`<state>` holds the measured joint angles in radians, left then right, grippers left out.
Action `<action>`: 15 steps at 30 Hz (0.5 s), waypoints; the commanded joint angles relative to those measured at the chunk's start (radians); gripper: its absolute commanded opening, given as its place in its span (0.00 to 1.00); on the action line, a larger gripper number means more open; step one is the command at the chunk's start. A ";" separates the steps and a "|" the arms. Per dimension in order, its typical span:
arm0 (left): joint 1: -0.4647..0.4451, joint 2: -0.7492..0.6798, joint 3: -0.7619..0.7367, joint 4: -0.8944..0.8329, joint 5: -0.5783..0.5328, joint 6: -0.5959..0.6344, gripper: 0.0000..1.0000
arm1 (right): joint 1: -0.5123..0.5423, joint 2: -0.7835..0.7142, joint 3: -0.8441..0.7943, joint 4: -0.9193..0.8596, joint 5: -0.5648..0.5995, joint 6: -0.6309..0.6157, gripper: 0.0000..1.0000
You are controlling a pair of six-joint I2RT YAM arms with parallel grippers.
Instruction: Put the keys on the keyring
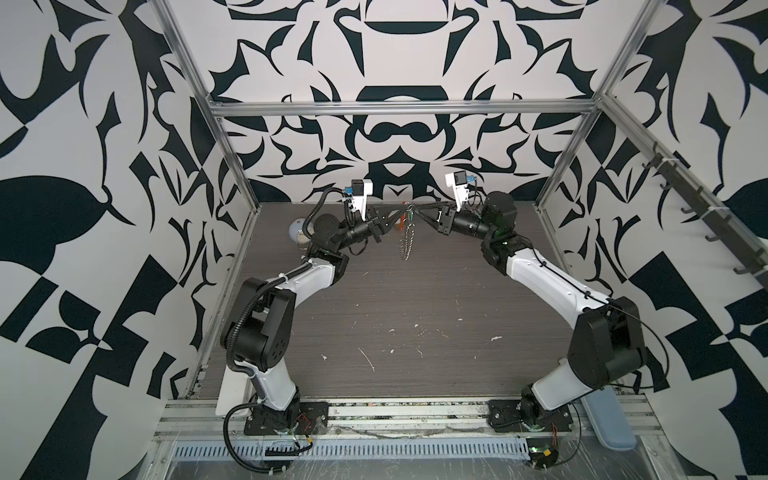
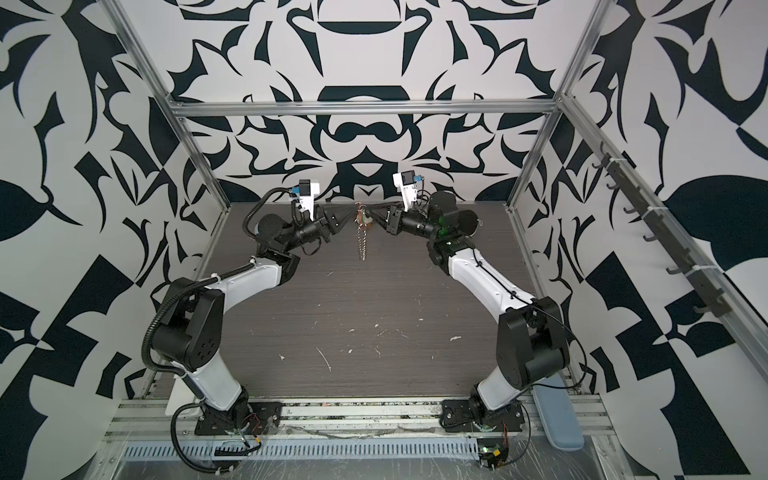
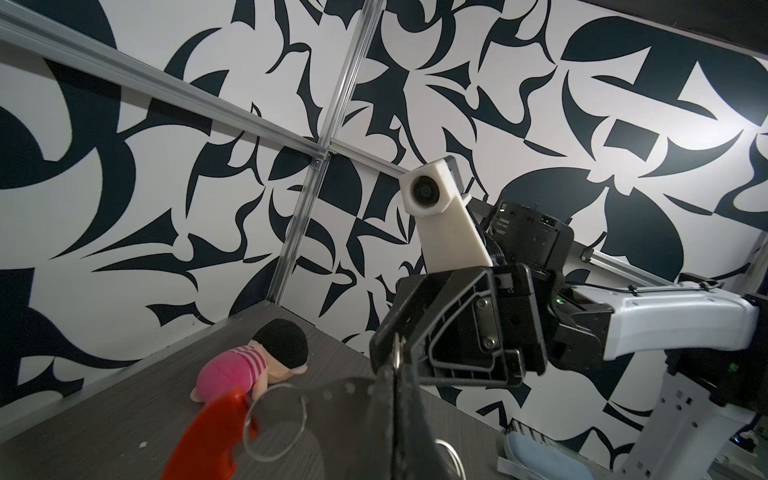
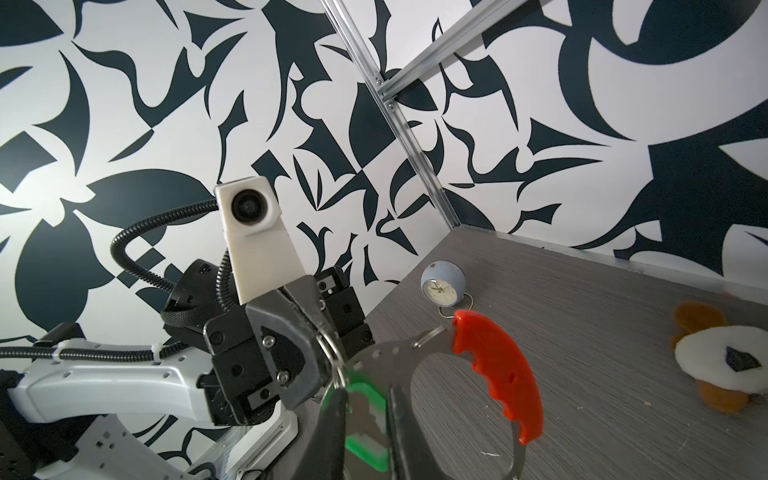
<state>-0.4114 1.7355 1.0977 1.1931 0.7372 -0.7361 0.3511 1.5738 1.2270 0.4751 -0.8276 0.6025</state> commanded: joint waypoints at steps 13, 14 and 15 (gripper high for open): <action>0.001 0.016 0.049 0.068 -0.003 -0.026 0.00 | -0.001 0.015 0.051 0.096 -0.031 0.032 0.25; 0.001 0.019 0.050 0.069 -0.001 -0.027 0.00 | -0.001 0.017 0.052 0.097 -0.032 0.034 0.25; 0.000 0.018 0.051 0.068 -0.001 -0.029 0.00 | -0.001 0.019 0.054 0.098 -0.034 0.034 0.25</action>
<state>-0.4114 1.7447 1.1107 1.1927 0.7376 -0.7479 0.3511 1.5978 1.2297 0.5068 -0.8417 0.6216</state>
